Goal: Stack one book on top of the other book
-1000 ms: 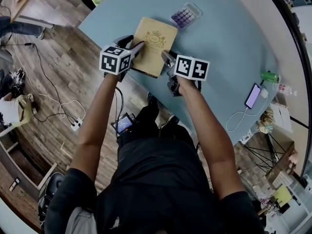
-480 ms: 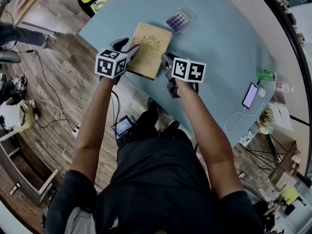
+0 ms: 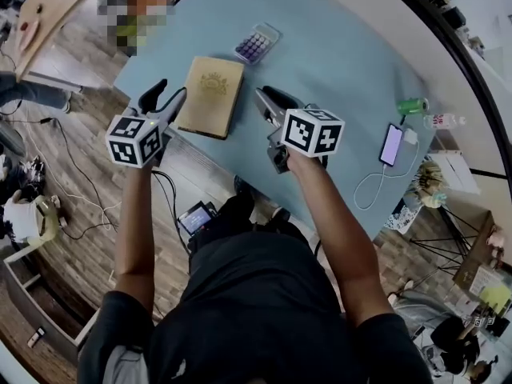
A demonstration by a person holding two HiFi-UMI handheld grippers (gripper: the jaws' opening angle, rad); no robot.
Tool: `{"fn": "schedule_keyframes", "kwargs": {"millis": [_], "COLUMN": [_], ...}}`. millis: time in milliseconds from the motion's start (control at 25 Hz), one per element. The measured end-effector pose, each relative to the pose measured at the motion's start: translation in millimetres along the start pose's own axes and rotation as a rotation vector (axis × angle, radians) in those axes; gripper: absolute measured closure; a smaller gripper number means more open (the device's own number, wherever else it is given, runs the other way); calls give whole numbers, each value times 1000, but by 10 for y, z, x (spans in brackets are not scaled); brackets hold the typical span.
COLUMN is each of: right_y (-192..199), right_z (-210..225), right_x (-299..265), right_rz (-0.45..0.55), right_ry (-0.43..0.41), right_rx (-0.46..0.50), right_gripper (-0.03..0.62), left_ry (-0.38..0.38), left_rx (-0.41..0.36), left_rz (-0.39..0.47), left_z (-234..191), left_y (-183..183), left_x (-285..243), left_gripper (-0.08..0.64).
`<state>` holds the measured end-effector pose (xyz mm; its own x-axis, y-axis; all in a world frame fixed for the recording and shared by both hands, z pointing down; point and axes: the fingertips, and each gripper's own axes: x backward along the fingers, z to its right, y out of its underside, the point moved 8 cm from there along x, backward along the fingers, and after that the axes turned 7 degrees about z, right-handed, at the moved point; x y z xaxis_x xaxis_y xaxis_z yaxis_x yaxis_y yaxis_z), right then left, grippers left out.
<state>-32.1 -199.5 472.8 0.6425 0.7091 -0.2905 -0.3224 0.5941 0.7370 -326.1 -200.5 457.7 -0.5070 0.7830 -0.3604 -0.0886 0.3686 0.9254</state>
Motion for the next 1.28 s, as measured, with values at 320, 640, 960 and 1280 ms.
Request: {"fn": "schedule_keyframes", "kwargs": {"millis": [320,640,960,1280], "right_y": [-598,-956,-1086,-907], "right_z": [-433,-841,-1229,-1418], "right_x": [1069,2207,3134,3751], "right_rz": [196,325,422,436], "right_ry": [-111,-102,-115,-97], "right_rx": [162,376,508,601], "right_gripper": [509,523,529,529], "left_ry": [80,178,278,336], "left_rx": [-102,-185,-190,-242], "left_rz": [140,238,305,315], "left_z": [827,1663,2446,3065], "left_y": [-599,-1012,-1256,-1245], "left_x": [434,803,1109,1411], "left_gripper": [290,290,290,290]}}
